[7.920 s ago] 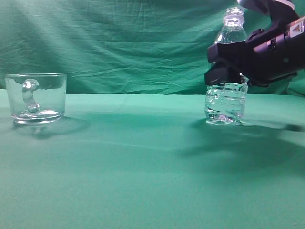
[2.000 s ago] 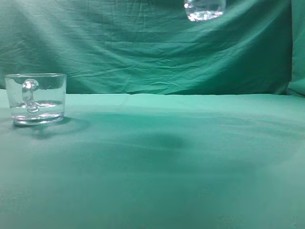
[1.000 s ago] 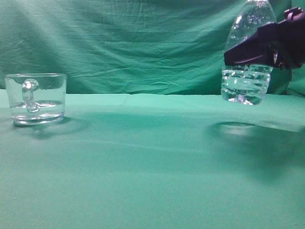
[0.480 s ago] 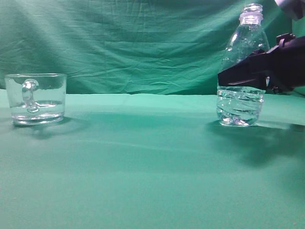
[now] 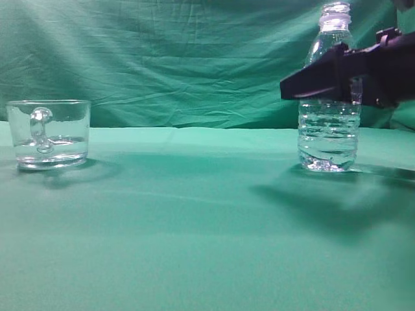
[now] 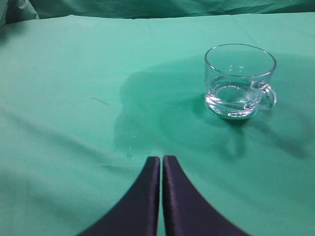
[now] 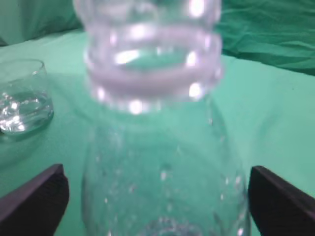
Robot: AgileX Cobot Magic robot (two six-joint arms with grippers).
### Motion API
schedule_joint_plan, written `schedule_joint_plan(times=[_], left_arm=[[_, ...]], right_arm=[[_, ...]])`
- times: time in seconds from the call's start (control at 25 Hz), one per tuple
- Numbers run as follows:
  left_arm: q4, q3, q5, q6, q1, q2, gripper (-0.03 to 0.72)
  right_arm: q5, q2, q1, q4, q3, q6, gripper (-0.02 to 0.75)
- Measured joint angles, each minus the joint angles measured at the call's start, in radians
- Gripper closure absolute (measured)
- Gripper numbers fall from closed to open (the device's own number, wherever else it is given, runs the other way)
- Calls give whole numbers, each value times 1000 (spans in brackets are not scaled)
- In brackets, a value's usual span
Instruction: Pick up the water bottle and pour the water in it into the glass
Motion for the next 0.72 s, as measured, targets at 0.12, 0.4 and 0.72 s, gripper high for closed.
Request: schedule_joint_plan(times=[0.12,0.4,0.72], left_arm=[[0,0,0,0,0,0,688],[0,0,0,0,0,0,688],[0,0,0,0,0,0,688]], right_arm=[[0,-105,0,-2,0,39,68],[135,-404,0,-13,2,221,211],[513,-820,0,-194,2,733,681]])
